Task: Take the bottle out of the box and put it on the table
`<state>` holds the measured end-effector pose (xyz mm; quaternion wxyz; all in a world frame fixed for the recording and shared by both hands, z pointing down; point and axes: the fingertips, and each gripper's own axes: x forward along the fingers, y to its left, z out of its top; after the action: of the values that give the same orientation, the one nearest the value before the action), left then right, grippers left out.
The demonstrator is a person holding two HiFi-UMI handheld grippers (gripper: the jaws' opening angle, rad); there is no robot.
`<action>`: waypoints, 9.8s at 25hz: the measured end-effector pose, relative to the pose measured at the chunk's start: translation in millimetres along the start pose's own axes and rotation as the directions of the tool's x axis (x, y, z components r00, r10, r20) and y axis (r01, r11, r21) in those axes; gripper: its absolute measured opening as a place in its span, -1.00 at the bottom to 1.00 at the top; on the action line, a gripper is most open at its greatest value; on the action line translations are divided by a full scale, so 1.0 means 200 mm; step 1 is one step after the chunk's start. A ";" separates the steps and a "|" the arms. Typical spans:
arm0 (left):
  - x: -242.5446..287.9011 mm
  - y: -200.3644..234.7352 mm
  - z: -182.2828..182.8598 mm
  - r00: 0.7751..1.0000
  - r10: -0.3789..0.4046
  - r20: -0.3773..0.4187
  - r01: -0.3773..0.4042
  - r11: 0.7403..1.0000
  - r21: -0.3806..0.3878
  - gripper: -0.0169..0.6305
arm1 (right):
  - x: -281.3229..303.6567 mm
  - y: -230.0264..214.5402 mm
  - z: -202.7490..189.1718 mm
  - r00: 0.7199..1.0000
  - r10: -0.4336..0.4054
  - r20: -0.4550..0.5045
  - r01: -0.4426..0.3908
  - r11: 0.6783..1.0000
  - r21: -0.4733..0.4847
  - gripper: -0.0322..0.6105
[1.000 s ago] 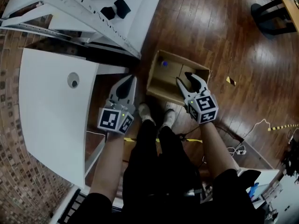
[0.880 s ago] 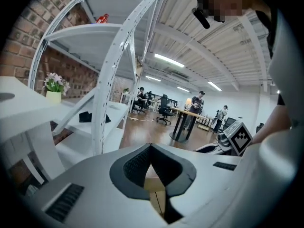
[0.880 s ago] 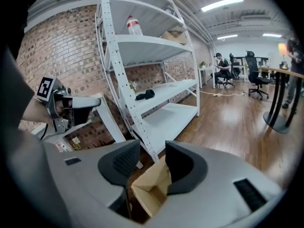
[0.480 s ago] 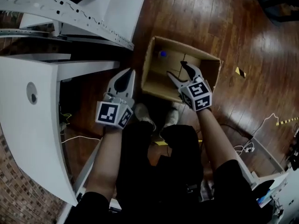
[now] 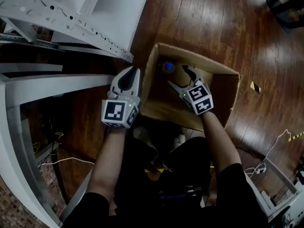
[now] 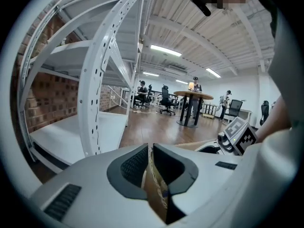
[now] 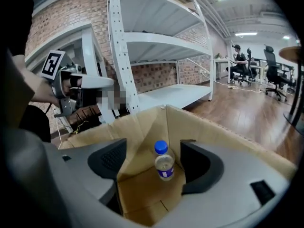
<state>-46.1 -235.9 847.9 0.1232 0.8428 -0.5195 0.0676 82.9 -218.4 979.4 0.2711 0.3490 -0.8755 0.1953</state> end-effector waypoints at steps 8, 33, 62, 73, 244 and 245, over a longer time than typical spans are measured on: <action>0.26 0.10 -0.18 0.998 -0.025 0.054 0.021 0.998 0.064 -0.75 | 0.39 -0.13 -0.37 0.997 0.010 -0.078 -0.014 0.998 -0.053 0.24; 0.17 0.23 -0.16 0.999 -0.030 0.039 0.025 0.991 0.128 -0.75 | 0.80 -0.20 -0.50 0.998 -0.032 -0.055 0.027 0.996 -0.085 0.01; -0.15 -0.37 0.86 0.995 -0.060 -0.077 0.063 0.997 0.041 -0.75 | -0.86 0.07 0.75 0.988 -0.130 0.084 0.127 0.991 0.033 -0.06; -0.72 -0.57 1.94 1.000 -0.001 0.000 0.001 0.999 0.036 -0.75 | -1.85 0.34 1.64 0.992 -0.057 0.110 0.071 0.989 -0.126 -0.06; -4.05 -0.38 2.27 0.146 0.904 0.403 -0.886 0.300 -0.353 -0.94 | -2.00 2.72 2.71 0.574 0.772 0.273 -0.642 0.631 -0.435 -0.90; -4.04 -0.38 2.27 0.153 0.902 0.404 -0.884 0.307 -0.352 -0.94 | -2.01 2.73 2.71 0.573 0.773 0.272 -0.642 0.630 -0.437 -0.90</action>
<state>-349.1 363.9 205.8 -0.0774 0.3510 -0.9256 -0.1190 -247.1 66.6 229.2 0.0136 -0.0448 -0.9962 0.0740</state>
